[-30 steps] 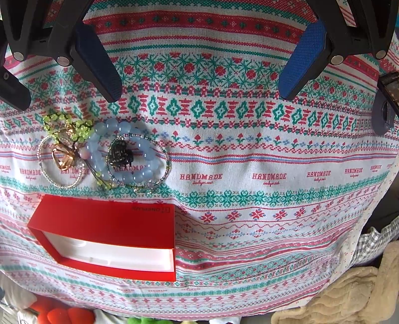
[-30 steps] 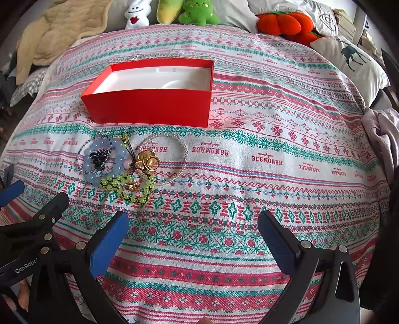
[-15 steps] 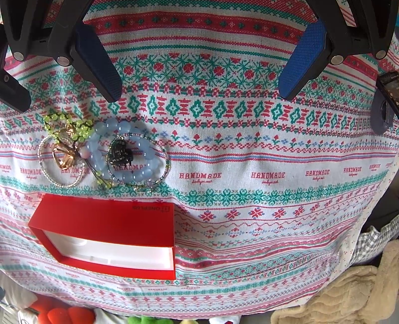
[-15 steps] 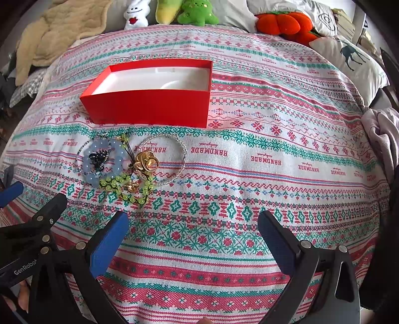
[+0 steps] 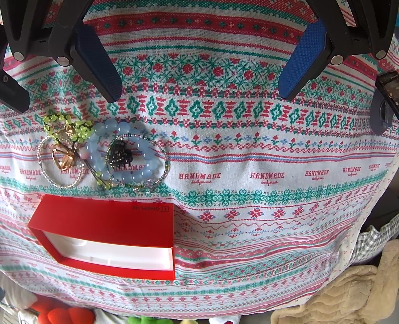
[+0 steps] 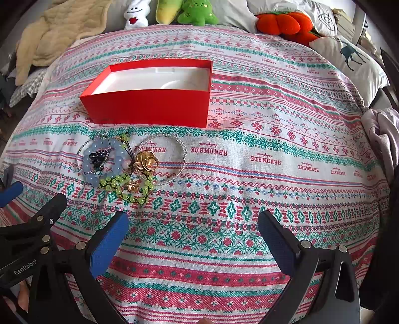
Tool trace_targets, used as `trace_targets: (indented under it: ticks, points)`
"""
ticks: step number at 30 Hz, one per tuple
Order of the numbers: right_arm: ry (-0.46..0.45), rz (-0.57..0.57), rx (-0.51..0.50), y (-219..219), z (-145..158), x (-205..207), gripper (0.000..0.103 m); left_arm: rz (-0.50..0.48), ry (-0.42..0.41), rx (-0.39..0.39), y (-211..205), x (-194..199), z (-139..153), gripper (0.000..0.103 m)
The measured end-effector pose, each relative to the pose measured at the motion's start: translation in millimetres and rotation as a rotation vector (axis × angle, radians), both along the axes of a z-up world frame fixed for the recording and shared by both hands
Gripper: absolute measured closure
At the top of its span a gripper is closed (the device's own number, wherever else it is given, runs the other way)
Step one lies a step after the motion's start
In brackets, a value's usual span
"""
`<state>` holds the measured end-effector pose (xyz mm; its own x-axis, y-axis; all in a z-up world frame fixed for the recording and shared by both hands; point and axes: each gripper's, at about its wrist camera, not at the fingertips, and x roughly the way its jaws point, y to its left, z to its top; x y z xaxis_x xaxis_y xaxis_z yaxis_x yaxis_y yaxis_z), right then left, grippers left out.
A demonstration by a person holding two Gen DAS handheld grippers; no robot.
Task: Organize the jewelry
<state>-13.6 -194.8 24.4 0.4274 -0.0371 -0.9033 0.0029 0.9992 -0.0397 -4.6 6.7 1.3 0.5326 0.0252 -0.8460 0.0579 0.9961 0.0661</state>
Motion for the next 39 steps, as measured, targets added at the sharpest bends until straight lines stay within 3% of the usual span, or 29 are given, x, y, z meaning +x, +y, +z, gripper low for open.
trace_targets:
  ticks: [23, 31, 34, 39]
  points:
    - [-0.013, 0.003, -0.01, -1, 5, -1, 0.0, -0.009, -0.014, 0.009, 5, 0, 5, 0.0]
    - [-0.009, -0.02, -0.009, -12, 15, 3, 0.0, -0.109, -0.07, 0.058, 4, 3, 23, 0.0]
    - [0.004, -0.018, 0.001, -17, 24, 9, 0.0, -0.142, -0.047, 0.022, 11, 12, 31, 0.0]
    - [0.054, -0.005, 0.086, -26, 32, 25, 0.0, -0.199, 0.064, -0.073, 20, 39, 32, 0.0]
